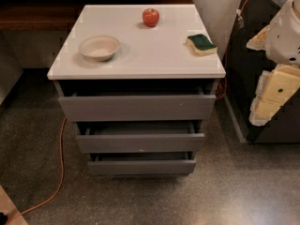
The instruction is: Place apple into top drawer
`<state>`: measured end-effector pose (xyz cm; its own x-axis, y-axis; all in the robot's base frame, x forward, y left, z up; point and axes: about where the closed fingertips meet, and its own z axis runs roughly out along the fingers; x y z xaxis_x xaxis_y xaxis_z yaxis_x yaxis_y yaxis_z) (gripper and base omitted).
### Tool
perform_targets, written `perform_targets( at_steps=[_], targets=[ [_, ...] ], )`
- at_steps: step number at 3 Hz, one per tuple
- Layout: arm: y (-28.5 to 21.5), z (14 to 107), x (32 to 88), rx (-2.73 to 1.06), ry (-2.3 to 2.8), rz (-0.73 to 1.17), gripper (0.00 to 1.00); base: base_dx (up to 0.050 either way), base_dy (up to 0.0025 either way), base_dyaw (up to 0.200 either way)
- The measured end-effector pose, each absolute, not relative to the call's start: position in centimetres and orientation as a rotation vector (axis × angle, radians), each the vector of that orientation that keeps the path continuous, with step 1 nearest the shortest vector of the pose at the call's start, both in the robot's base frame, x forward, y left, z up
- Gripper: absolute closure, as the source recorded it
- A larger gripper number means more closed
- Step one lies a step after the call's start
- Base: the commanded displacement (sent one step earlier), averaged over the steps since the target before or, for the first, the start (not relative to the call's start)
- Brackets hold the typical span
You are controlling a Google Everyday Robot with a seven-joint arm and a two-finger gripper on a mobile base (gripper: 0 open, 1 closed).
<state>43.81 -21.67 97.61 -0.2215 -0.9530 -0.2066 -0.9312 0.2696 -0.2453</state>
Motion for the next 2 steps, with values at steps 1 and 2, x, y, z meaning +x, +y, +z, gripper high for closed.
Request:
perform_targets(
  at_steps=[1, 2],
  targets=[
    [-21.67, 97.62, 43.81, -1.725, 2.232, -0.098, 0.00, 0.050, 0.00000, 0.000],
    [-21.67, 97.62, 43.81, -1.725, 2.232, -0.098, 0.00, 0.000, 0.00000, 0.000]
  ],
)
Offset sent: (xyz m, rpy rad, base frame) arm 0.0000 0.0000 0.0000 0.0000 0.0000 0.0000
